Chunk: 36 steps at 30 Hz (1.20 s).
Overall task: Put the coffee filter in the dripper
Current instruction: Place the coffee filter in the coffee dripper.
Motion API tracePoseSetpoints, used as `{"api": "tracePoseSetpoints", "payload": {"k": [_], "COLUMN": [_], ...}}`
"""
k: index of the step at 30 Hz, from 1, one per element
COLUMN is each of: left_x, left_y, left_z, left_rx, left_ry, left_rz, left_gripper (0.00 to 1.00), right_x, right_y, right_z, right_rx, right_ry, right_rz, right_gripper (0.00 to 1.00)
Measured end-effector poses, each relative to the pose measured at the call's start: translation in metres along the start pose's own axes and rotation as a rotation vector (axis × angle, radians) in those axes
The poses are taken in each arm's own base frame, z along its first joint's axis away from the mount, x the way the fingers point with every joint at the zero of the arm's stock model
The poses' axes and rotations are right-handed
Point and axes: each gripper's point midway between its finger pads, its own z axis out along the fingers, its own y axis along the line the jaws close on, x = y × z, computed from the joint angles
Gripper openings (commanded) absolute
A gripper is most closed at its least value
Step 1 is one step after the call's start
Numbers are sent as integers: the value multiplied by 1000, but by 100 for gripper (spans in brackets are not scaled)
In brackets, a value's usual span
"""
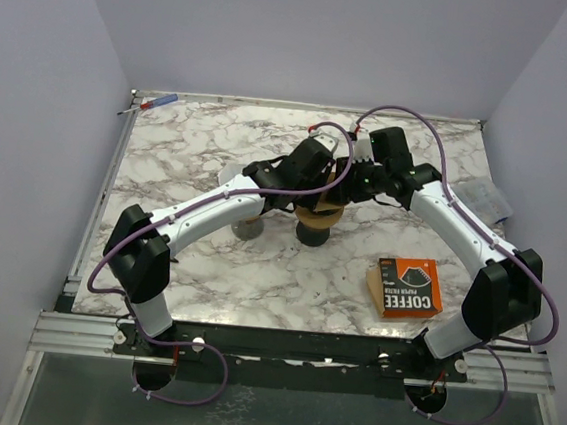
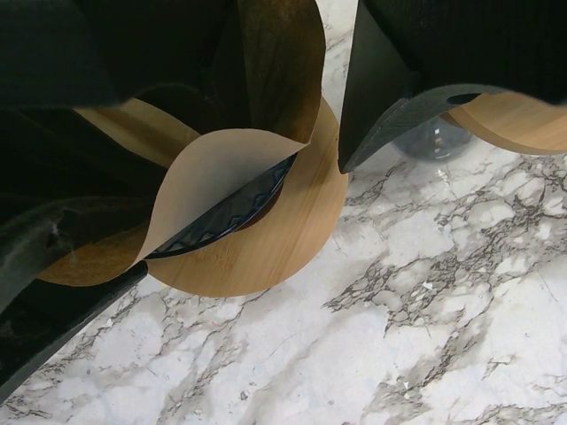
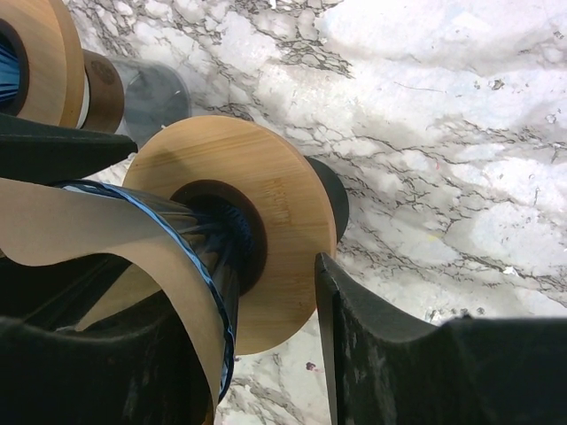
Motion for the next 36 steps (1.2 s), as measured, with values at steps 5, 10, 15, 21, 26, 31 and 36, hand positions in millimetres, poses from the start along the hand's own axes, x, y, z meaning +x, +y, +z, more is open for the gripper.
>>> {"api": "tracePoseSetpoints", "payload": {"k": [5, 10, 15, 21, 26, 31, 36], "left_x": [0, 0, 0, 0, -2, -9, -21], "left_y": [0, 0, 1, 2, 3, 2, 2], "left_z": [-1, -1, -1, 0, -1, -6, -14], "left_rx": [-1, -1, -1, -3, -1, 13, 35], "left_ry": [-2, 0, 1, 2, 1, -17, -44], "left_rz": [0, 0, 0, -3, -5, -15, -34], "left_gripper": [46, 52, 54, 61, 69, 80, 81], "right_x": [0, 0, -2, -11, -18, -21, -23], "right_y": [0, 2, 9, 21, 21, 16, 14], "right_z": [0, -2, -7, -20, -30, -34, -37], "right_rx": [-1, -7, -38, -86, -88, -84, -97], "right_ry": [1, 0, -9, -41, -70, -83, -87], "right_rz": [-15, -21, -16, -7, 1, 21, 38], "right_gripper": [53, 59, 60, 61, 61, 62, 63]}}
